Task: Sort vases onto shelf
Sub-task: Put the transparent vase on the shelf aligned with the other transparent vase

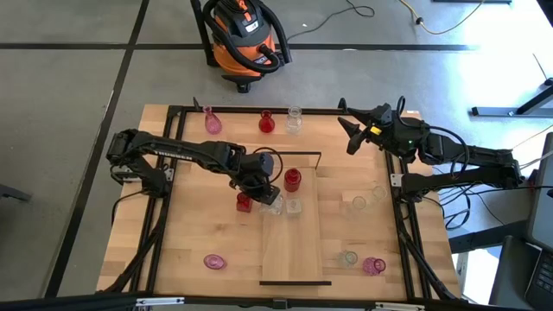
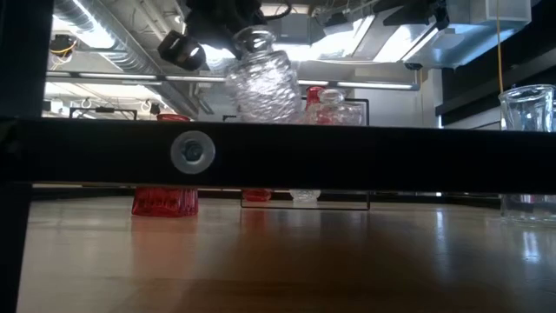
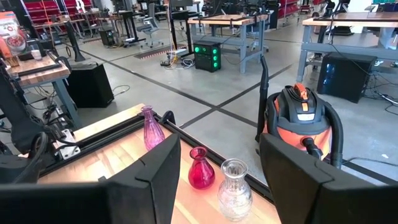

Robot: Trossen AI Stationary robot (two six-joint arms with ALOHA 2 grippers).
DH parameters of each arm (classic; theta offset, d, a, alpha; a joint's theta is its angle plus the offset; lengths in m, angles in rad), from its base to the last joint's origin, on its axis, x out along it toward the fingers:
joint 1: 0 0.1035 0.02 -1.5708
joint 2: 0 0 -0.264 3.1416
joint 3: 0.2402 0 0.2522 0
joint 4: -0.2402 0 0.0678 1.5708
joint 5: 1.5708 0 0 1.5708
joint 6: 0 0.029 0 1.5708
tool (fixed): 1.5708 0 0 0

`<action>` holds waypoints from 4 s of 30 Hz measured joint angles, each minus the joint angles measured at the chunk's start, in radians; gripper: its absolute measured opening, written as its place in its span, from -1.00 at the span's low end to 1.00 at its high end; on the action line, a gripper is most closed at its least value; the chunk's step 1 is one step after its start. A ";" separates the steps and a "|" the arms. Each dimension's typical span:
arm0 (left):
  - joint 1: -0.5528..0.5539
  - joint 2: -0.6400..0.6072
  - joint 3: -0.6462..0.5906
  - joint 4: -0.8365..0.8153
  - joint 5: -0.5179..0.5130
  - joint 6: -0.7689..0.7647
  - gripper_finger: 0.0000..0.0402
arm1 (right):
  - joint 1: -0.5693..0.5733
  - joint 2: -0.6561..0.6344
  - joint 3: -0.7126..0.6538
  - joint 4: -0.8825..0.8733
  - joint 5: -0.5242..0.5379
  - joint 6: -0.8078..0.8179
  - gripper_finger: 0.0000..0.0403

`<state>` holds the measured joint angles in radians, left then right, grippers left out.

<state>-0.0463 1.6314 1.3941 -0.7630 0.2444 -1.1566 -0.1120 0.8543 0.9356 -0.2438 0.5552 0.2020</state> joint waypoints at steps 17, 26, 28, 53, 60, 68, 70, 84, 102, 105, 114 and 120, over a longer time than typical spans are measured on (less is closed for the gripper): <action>-0.001 0.011 0.000 -0.003 0.006 0.010 -0.81 | 0.000 0.000 0.000 -0.024 0.000 0.000 0.00; -0.009 0.042 0.000 -0.002 0.029 0.015 -0.76 | 0.000 0.000 0.000 -0.031 0.000 0.001 0.00; -0.010 0.041 0.000 -0.002 0.028 0.016 -0.69 | 0.000 0.000 0.000 -0.034 0.000 0.001 0.00; -0.006 0.040 0.000 0.077 -0.053 0.014 -0.33 | 0.000 0.000 0.000 -0.052 -0.007 0.002 0.00; -0.006 -0.006 0.000 0.048 -0.114 0.014 -0.33 | 0.000 0.000 0.000 -0.052 -0.030 0.003 0.00; -0.158 -0.138 0.000 -0.182 -0.337 -0.107 -0.33 | 0.000 0.000 0.000 -0.052 -0.075 0.003 0.00; -0.197 -0.135 0.000 -0.183 -0.324 -0.133 -0.33 | 0.000 0.000 0.000 -0.052 -0.077 0.003 0.00; -0.151 -0.029 -0.058 -0.060 -0.287 -0.111 -0.33 | -0.042 0.001 0.000 -0.049 -0.122 0.002 0.00; -0.119 0.013 -0.058 -0.043 -0.250 -0.060 -0.33 | -0.042 0.001 0.000 -0.046 -0.123 0.002 0.00; -0.119 0.013 -0.058 -0.037 -0.270 -0.056 -0.33 | -0.042 0.001 0.000 -0.046 -0.123 0.002 0.00; -0.108 0.013 -0.058 -0.030 -0.298 -0.043 -0.33 | -0.041 0.001 0.000 -0.046 -0.123 0.003 0.00; -0.096 0.013 -0.058 -0.030 -0.313 -0.035 -0.33 | -0.039 0.001 0.000 -0.046 -0.123 0.003 0.00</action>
<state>-0.1419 1.6444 1.3361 -0.7932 -0.0682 -1.1917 -0.1513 0.8555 0.9356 -0.2897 0.4324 0.2047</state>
